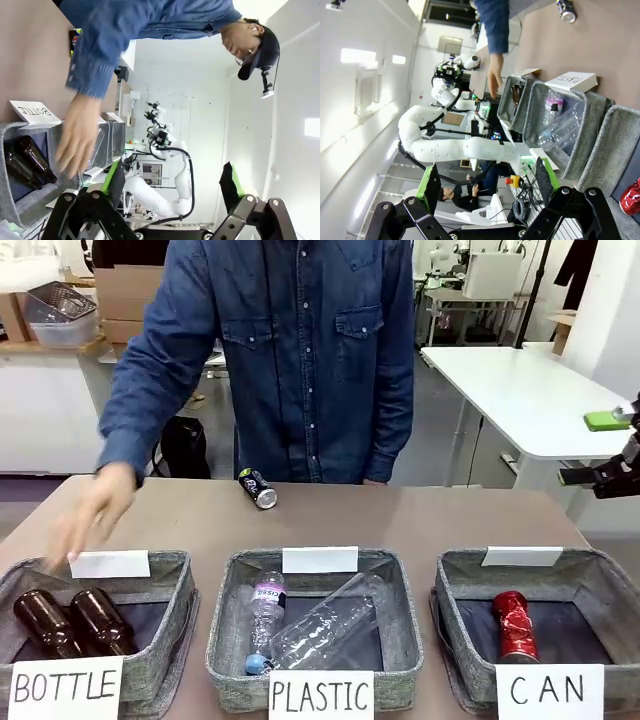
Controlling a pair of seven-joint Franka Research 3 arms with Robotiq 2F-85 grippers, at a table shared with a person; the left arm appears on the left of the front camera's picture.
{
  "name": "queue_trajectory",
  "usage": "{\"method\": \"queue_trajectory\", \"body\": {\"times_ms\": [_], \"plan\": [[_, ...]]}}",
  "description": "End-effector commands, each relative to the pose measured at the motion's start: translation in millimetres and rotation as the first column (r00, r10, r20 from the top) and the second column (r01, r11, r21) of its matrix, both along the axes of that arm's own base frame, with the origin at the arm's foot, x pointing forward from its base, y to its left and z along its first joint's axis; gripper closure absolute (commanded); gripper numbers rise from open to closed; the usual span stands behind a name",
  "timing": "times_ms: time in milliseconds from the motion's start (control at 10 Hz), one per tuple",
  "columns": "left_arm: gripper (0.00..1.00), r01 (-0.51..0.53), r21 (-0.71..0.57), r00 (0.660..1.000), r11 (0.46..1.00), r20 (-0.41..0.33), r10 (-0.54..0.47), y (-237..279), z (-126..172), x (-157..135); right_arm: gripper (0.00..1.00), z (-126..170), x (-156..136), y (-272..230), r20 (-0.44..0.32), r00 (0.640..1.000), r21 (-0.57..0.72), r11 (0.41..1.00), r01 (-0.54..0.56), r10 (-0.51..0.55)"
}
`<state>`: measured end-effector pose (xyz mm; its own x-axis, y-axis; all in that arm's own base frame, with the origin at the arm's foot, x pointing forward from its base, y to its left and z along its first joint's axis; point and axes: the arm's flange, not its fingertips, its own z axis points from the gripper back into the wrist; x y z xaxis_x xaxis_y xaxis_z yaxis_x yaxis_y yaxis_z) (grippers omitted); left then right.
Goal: Sort the can waste into the basket.
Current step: Pick up the can waste from the table and place it in the right Fabric basket.
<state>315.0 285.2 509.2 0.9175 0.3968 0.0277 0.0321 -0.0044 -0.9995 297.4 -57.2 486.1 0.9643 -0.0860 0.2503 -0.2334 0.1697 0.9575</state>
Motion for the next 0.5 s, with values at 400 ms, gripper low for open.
{"method": "queue_trajectory", "body": {"times_ms": [400], "plan": [[0.0, 0.071, 0.24, 0.991, 0.968, -0.129, -0.041, -99.2, 12.8, 38.1, 0.0, 1.7, -0.5, -2.2, 0.018, 1.0, -0.006, 1.0, -0.009, 0.009]]}}
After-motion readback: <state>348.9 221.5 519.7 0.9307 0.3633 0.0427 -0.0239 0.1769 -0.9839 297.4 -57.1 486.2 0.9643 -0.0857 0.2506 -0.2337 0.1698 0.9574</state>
